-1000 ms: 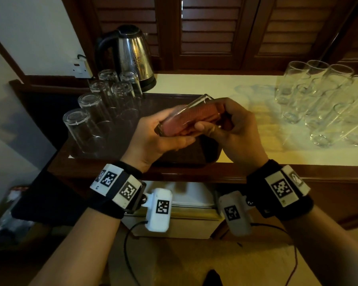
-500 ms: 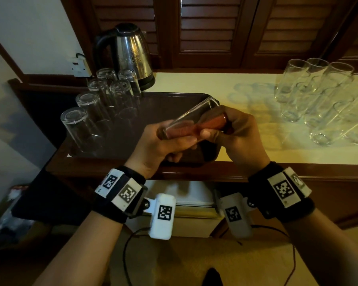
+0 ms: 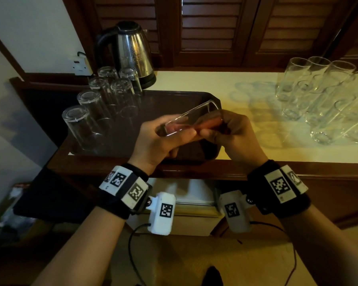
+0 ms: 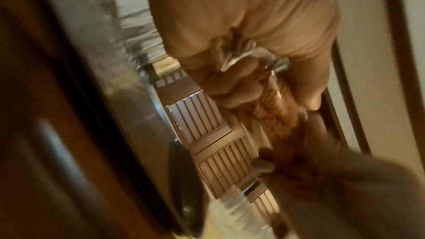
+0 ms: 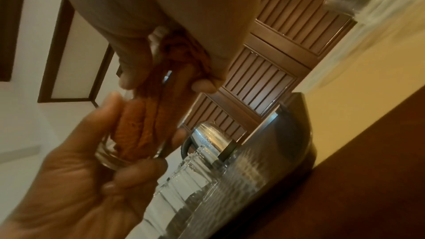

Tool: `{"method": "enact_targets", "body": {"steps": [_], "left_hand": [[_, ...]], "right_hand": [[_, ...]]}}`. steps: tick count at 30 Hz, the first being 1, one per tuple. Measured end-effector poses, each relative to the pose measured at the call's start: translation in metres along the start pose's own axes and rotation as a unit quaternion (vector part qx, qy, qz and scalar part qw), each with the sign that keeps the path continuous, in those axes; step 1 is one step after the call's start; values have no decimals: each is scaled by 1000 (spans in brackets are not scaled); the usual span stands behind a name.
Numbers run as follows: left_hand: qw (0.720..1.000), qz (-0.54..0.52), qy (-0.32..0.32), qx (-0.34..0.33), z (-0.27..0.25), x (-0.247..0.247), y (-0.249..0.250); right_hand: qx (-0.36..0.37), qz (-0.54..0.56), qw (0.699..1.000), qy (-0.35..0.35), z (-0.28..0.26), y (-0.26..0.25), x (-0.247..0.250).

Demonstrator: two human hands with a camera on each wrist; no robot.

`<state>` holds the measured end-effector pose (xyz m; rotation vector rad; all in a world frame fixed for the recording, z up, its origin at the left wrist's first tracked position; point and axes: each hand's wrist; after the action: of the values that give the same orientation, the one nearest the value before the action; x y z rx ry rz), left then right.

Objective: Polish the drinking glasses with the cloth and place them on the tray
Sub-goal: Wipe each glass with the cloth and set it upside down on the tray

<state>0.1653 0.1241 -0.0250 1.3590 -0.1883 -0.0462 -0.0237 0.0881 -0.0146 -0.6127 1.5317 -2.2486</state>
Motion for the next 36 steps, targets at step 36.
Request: {"method": "enact_targets", "body": {"steps": [36], "left_hand": [[998,18,-42,52,16,19,8]], "right_hand": [[12,60,998,-6,21,5,-3]]}}
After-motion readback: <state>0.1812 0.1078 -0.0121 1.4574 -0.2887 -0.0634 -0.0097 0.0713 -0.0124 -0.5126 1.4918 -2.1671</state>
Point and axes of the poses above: each hand's wrist, its own z-axis towards the middle knuckle, its own x-axis out of the back of the hand, y = z × x, and after that the axes turned 11 degrees about -y, right-handed
